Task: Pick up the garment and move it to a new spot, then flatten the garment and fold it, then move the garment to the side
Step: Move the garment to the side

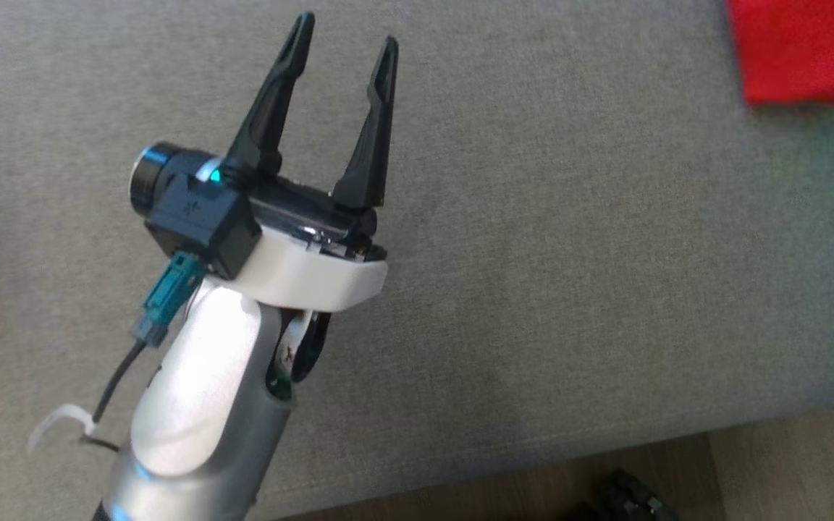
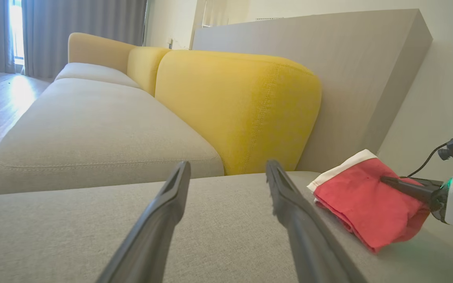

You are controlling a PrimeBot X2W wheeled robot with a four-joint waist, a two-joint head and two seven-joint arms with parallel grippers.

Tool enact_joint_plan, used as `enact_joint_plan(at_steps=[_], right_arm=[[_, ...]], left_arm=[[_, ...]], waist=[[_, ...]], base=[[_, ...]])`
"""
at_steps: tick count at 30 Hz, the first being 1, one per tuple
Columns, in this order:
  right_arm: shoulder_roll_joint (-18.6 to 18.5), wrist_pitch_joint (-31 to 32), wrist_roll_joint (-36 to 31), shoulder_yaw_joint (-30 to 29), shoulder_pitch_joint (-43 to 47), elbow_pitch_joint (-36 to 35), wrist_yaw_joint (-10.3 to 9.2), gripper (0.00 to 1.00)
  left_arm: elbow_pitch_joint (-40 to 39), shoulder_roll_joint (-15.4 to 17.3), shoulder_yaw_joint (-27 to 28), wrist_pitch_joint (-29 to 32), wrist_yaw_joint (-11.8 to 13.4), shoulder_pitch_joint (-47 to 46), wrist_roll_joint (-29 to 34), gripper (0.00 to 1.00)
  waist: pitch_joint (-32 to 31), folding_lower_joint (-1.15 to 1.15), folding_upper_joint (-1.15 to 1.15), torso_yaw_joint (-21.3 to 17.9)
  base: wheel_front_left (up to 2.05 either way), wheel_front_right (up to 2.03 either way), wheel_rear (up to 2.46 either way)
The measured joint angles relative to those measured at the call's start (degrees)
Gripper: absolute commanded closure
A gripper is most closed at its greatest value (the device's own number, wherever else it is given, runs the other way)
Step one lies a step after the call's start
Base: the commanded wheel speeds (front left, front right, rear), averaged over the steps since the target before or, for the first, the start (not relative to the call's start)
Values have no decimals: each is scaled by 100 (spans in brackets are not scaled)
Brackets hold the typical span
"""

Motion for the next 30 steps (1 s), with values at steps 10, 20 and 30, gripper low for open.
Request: enact_joint_plan(at_steps=[10,20,30], right_arm=[[182,45,-355,-639,-369,601,0,100],[390,-23,-702,-1065,-373,681,0,0],[839,-368,-1036,-995,-231,-115,0,0]], left_arm=[[-8,0,0,0,-5,-214,41,0],[20,0,31,0,-31,-210,20,0],[47,-5,74,0,88,121,-224,0]], waist=[[355,0,0,-180],[308,0,0,-118],[-307,-1,0,69]], base=[[0,0,0],[0,0,0],[0,0,0]])
